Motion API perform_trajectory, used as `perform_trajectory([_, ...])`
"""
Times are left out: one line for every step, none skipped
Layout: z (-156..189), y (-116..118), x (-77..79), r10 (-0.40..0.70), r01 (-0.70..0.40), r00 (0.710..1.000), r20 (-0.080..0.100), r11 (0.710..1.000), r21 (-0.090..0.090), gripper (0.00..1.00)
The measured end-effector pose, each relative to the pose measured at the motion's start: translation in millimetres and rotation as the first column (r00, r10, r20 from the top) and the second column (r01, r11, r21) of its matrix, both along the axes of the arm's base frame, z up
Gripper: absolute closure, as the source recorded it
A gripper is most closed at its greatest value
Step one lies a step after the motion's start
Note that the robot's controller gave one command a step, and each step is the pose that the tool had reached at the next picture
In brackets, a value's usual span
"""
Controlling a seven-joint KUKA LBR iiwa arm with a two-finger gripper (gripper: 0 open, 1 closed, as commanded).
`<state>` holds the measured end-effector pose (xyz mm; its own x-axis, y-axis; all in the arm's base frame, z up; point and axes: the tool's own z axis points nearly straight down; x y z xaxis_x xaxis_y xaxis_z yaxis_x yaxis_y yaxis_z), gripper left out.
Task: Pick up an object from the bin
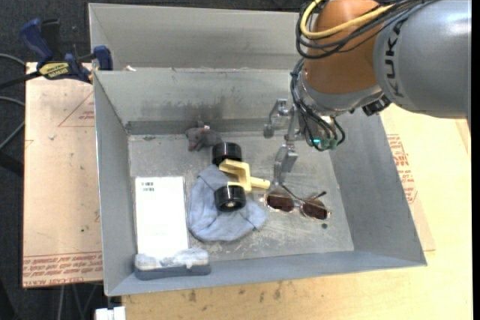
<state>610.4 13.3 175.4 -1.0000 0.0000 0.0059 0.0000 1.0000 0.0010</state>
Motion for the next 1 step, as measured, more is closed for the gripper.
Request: perform_trajectory([4.4, 0.0, 1.8, 0.0, 0.0, 1.0, 0.008, 1.0, 0.0, 0.0])
